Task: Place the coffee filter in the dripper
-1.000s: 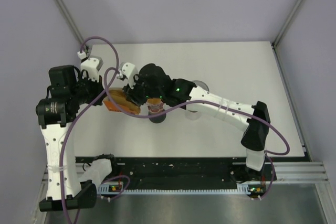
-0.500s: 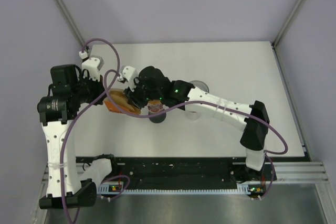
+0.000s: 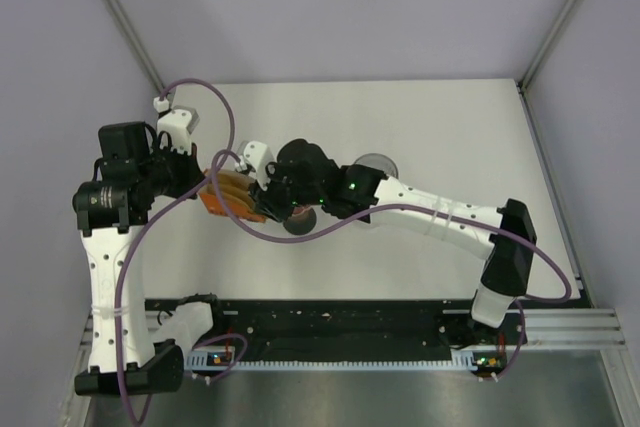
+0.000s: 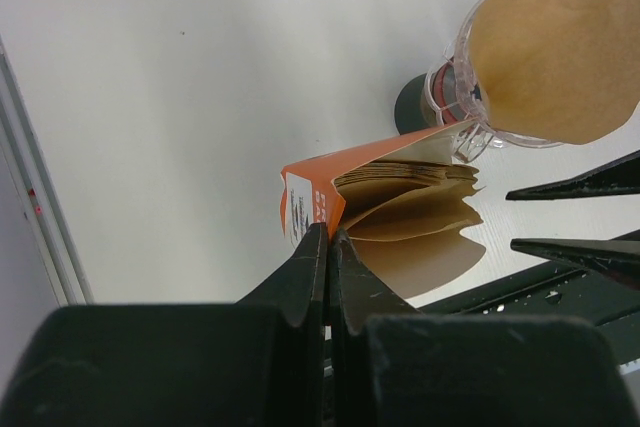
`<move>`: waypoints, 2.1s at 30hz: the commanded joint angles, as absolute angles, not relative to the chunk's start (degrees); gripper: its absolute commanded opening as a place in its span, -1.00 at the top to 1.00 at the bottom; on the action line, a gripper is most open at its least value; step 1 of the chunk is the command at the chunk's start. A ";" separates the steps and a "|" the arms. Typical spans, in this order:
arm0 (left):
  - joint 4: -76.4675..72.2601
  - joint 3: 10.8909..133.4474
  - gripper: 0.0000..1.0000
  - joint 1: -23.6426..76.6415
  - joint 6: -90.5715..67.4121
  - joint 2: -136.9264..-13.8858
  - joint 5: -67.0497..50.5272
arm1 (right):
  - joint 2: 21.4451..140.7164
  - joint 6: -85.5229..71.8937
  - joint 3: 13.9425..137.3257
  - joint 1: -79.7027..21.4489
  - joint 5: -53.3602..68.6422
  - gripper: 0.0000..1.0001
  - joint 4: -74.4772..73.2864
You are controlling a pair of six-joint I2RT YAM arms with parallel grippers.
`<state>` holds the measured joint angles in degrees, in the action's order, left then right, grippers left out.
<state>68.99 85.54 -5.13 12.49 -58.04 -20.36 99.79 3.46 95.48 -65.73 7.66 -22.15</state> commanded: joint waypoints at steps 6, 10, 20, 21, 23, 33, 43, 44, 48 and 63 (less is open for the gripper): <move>66.97 85.78 1.00 -5.10 12.30 -58.10 -21.62 | 98.17 1.67 93.69 -66.53 10.37 0.43 -18.81; 67.06 85.69 1.00 -5.10 12.31 -58.10 -21.71 | 99.75 1.76 94.83 -66.53 10.11 0.43 -18.54; 66.97 85.43 1.00 -5.01 12.48 -57.74 -21.62 | 102.92 1.50 97.64 -66.45 8.44 0.49 -18.63; 66.97 85.43 1.00 -5.10 12.57 -57.74 -21.62 | 103.09 1.49 97.82 -66.45 8.26 0.49 -18.55; 67.06 85.34 1.00 -5.10 12.57 -57.66 -21.71 | 103.53 1.49 98.43 -66.53 8.00 0.52 -18.63; 66.88 85.08 1.00 -5.10 12.66 -57.57 -21.53 | 105.03 1.05 99.84 -66.01 7.38 1.00 -19.25; 64.69 82.36 1.00 -5.10 13.27 -58.36 -17.67 | 100.29 1.67 98.18 -66.00 7.47 1.00 -20.04; 64.17 82.01 1.00 -5.10 13.45 -58.53 -16.97 | 99.41 1.67 97.91 -65.92 7.91 1.00 -20.13; 63.02 81.04 1.00 -5.10 13.45 -59.24 -15.82 | 96.95 1.67 97.03 -65.92 8.96 1.00 -20.30; 58.19 78.58 1.00 -6.06 12.92 -62.57 -13.89 | 87.72 5.09 95.71 -65.66 5.90 1.00 -25.13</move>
